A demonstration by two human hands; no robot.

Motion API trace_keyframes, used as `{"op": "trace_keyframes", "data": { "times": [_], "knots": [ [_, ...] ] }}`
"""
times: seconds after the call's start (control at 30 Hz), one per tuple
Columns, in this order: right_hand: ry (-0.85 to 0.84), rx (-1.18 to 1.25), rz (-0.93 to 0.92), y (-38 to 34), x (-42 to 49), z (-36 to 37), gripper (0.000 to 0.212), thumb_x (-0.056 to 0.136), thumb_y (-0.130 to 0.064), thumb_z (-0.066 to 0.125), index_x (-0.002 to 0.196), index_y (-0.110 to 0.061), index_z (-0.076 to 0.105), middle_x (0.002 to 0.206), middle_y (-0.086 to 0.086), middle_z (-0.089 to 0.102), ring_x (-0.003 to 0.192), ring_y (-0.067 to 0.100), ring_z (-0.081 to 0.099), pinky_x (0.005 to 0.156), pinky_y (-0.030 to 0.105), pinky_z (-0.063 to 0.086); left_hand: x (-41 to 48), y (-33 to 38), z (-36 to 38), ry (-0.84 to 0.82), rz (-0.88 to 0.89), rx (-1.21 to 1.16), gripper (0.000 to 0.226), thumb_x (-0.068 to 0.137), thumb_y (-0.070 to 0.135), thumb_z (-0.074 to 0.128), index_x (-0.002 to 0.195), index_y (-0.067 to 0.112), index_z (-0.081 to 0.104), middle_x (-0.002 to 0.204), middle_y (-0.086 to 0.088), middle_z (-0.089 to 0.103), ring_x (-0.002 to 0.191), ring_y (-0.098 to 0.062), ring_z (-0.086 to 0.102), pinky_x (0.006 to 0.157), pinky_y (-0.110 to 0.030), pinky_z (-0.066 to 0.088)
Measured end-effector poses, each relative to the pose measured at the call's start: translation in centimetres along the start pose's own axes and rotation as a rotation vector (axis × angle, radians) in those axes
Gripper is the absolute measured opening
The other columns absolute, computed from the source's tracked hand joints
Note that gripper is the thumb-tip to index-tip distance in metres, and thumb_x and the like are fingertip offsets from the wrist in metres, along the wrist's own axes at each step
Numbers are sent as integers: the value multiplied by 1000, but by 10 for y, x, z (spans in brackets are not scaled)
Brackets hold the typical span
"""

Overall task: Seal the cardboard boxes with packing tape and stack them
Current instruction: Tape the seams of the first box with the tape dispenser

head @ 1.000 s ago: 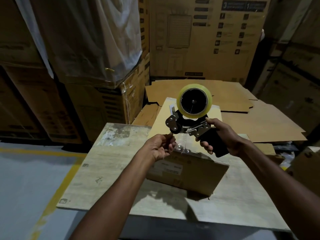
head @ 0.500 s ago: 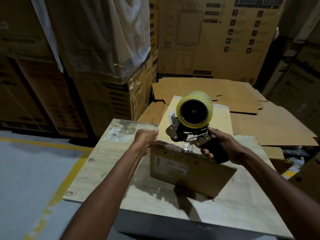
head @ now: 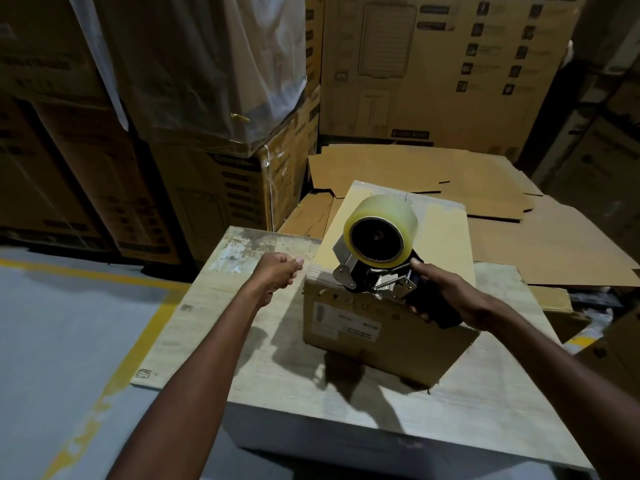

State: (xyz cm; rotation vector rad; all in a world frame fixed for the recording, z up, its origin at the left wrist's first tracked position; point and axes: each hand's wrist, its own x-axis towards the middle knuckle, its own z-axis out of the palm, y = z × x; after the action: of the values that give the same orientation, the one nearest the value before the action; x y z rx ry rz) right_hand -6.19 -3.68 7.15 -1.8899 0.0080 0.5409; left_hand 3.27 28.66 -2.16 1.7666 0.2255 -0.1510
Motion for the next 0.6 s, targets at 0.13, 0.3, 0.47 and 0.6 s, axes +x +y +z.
{"op": "trace_keyframes", "data": {
  "times": [0.13,0.3,0.47,0.6],
  "knots": [
    [15,-9,-27,1,3,-2,51,96,-68,50,115,-24,66,84,18,66,76,33,58,73,43,50,6,-4,0,-49,3,54,25,100,23,66,81,7,69,64,-3,61,54,-11,50,52,-25,39],
    [0,-124,24,-3,5,-1,78,89,-78,44,125,-10,62,75,9,65,65,25,54,60,33,43,8,-13,4,-66,27,81,28,99,26,66,79,7,68,63,-3,60,56,-15,48,54,-26,36],
    [-45,-216,55,-9,9,1,76,101,-70,37,116,-1,64,63,1,60,49,12,50,46,19,38,4,-23,10,-69,91,93,37,101,33,62,71,13,53,64,-2,53,60,-17,43,62,-31,37],
    [-68,-226,54,-15,8,0,53,105,-63,32,115,-22,63,67,-2,69,56,15,53,55,24,43,-3,-33,17,-108,152,132,32,107,38,46,83,18,48,77,-1,52,67,-17,42,67,-35,34]
  ]
}}
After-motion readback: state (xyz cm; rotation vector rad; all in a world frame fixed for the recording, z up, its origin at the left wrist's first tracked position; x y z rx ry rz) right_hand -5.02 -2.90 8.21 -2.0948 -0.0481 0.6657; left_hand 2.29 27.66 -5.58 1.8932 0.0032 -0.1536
